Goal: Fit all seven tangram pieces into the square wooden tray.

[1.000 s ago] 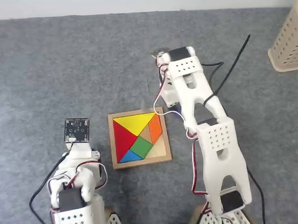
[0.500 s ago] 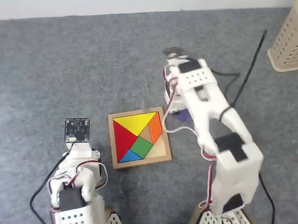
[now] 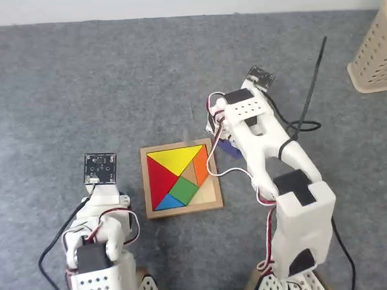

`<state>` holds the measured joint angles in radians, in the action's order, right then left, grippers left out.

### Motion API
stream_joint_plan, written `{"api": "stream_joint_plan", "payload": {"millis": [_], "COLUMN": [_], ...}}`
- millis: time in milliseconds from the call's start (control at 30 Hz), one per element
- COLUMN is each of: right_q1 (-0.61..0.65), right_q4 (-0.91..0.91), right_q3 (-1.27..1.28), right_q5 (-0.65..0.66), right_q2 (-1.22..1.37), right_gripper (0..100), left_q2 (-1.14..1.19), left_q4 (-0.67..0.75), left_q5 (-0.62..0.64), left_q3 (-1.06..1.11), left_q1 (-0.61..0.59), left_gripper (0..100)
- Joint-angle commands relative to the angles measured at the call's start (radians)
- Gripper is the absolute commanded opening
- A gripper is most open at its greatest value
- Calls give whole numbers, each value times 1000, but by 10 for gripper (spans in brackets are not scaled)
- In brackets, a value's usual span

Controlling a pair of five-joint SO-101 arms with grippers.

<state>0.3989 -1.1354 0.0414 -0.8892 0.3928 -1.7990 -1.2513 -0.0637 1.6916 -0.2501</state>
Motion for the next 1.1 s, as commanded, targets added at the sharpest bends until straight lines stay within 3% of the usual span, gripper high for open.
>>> {"api": "stream_joint_plan", "payload": {"millis": [0,267,533,933,1067], "right_q1": [-30,-39,-15,-22,-28], "right_q4": [19,-18,-211,-245,-246], "right_q3": [-38,-80,-181,-210,-209], "right_q5": [-15,-15,-101,-100,-26], "right_q2": [12,94,104,107,130], "right_gripper": [167,173,314,245,240], "left_q2": [-11,-11,-11,-11,-11], "left_q4": [-5,-5,-5,-5,-5], "left_q5": [-6,-6,-6,-6,-6], "left_q3": [-5,-5,-5,-5,-5], "left_q1": [0,0,0,0,0], "left_gripper": [12,12,12,12,12]}}
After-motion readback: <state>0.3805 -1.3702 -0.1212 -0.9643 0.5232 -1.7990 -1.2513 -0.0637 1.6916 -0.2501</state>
